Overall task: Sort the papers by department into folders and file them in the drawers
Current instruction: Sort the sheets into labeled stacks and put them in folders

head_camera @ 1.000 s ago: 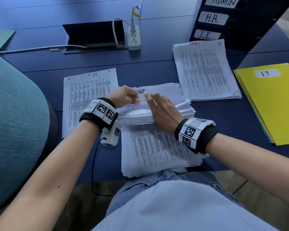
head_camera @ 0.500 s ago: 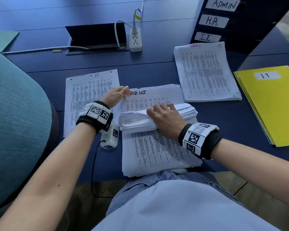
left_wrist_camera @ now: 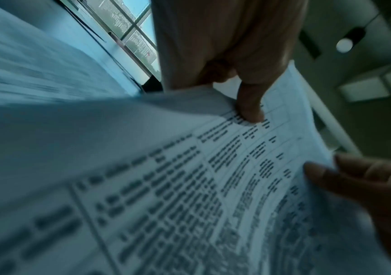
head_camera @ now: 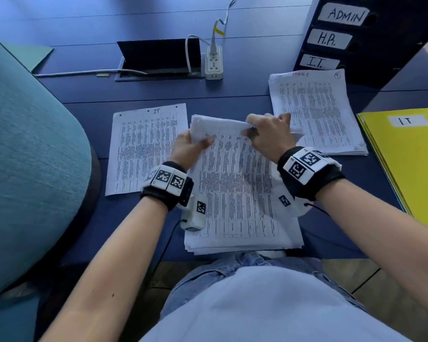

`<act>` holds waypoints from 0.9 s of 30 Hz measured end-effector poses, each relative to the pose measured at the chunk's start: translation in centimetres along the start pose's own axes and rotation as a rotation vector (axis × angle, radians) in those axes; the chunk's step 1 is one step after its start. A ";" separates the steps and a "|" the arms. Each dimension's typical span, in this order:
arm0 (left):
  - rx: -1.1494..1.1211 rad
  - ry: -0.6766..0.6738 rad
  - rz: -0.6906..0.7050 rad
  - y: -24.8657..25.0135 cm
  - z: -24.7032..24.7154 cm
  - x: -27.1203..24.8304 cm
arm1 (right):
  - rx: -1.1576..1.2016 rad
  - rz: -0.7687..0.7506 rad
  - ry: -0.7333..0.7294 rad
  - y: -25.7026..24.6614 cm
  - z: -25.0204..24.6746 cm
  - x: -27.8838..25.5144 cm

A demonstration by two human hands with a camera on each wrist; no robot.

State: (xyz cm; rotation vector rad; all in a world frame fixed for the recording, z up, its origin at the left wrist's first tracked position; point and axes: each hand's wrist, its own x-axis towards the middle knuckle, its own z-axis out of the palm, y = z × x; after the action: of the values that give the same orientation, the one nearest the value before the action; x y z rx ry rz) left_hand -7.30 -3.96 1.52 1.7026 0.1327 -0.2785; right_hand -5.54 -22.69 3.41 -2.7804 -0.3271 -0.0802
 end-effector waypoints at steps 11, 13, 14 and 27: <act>-0.396 0.139 0.441 9.6 -1.1 -1.8 | 0.903 0.294 0.375 1.4 -5.7 -0.8; -0.374 0.210 0.517 11.6 0.0 -2.7 | 0.944 0.206 0.501 0.0 -7.1 -0.5; -0.354 0.262 0.560 12.6 0.5 -3.2 | 0.951 0.157 0.572 -0.7 -7.7 -0.4; -0.133 0.245 0.337 6.8 1.3 -2.7 | 0.997 0.259 0.497 -0.4 -4.6 -3.6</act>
State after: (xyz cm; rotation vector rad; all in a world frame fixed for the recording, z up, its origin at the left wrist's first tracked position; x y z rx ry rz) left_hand -8.40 -6.10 8.60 1.5904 0.0411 0.1867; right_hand -9.25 -24.68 7.52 -1.7148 0.1142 -0.4086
